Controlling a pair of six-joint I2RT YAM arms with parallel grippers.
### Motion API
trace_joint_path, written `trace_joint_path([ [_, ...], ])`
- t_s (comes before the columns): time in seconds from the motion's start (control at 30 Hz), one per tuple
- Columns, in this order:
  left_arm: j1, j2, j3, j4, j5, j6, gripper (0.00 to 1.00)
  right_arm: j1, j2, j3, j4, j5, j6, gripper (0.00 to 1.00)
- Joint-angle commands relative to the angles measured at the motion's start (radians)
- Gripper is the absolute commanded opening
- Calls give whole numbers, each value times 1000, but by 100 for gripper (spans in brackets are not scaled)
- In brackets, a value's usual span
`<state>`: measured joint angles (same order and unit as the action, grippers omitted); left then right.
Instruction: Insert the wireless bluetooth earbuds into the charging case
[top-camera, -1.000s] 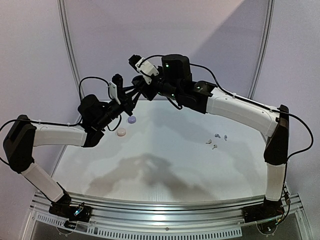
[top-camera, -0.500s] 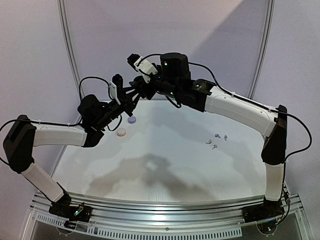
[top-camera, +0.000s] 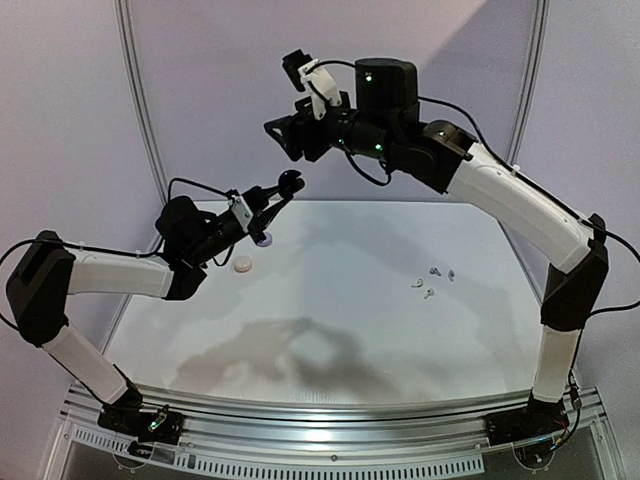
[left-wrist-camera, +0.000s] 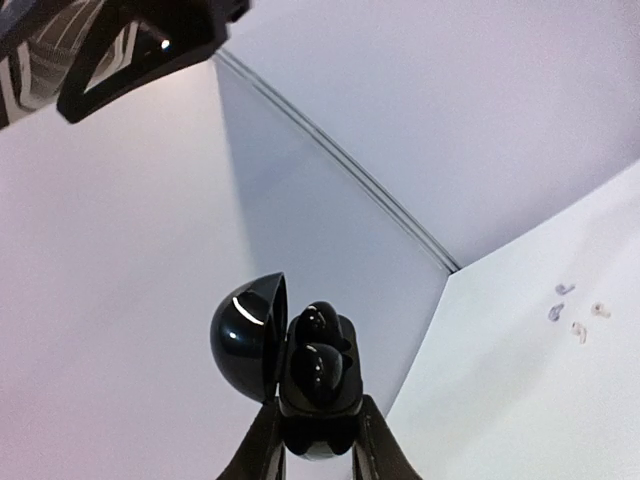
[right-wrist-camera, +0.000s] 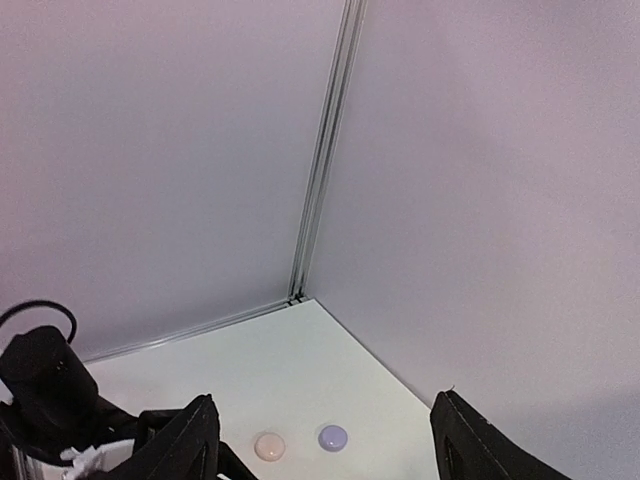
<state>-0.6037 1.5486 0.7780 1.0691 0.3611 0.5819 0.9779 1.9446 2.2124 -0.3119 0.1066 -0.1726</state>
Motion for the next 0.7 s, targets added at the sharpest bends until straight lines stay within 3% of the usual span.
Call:
trace_joint_path([
  [0.0,12,-28,-25,26,138,430,0,-31,59,103,-250,-73,166,70],
  [0.23,12,-28,-29,0,165,619,0,-30,134,119,-404,-183,244,52],
  [0.4,12,-30,-19,-9,125,642,0,-30,111,37,-443,-204,245,37],
  [0.67,12,-39,-18,-35,78,597,0,-29,-41,-179,-411,-112,256,34],
])
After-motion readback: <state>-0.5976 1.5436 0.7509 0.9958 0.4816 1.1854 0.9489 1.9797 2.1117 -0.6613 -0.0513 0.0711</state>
